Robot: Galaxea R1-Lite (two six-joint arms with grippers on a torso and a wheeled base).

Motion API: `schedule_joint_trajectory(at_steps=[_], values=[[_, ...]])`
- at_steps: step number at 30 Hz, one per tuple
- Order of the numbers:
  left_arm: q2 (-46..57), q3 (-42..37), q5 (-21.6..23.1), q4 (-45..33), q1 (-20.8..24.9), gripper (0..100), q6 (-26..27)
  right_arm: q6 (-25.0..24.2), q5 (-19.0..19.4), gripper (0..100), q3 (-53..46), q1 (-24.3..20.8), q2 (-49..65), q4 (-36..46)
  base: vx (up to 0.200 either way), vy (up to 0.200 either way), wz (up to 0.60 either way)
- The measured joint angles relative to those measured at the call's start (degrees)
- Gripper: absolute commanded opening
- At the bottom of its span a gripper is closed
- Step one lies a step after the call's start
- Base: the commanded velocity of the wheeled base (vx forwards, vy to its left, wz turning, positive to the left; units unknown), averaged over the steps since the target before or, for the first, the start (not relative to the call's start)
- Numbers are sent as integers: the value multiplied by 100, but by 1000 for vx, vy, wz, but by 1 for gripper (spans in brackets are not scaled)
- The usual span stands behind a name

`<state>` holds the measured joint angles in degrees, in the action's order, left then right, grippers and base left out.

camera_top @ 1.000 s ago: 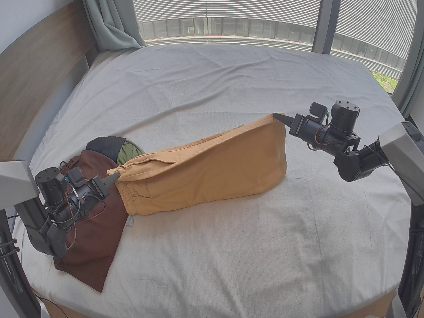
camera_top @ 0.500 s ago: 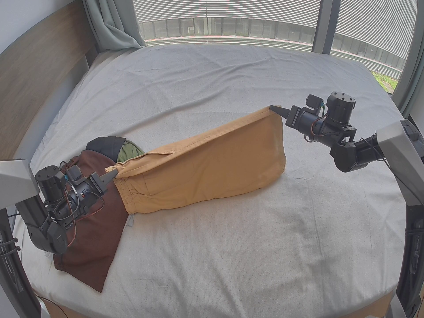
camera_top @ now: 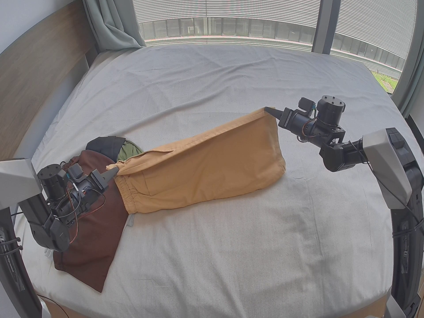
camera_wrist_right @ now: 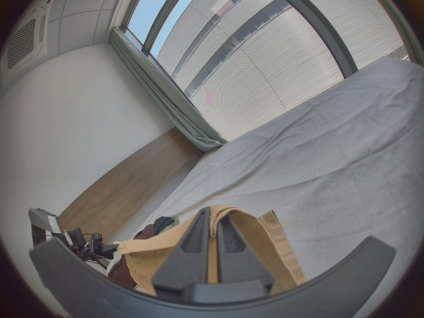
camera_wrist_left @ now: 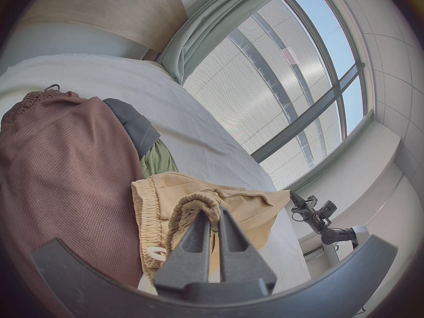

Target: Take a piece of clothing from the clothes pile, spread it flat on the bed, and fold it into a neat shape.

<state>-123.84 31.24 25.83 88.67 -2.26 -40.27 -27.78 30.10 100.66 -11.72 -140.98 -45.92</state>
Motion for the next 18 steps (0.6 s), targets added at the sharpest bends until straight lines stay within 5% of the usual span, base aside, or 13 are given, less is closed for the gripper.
schedule_joint_trajectory(at_steps=[13,14,16,17,18], values=[[-308,196,5,4,-113,0,26,-24,-10,0,678,-5,-599,-6,0,0,0],[-319,200,5,1,-113,0,26,-24,-11,100,714,-11,-631,-2,0,0,0],[-334,205,-2,-5,-118,0,28,-24,-22,100,764,-13,-675,-4,0,0,0],[-345,211,-7,-2,-118,100,28,-24,-27,100,789,-13,-692,-6,0,0,0],[-355,213,-16,0,-118,100,30,-27,-35,100,808,-7,-711,-6,0,0,0]])
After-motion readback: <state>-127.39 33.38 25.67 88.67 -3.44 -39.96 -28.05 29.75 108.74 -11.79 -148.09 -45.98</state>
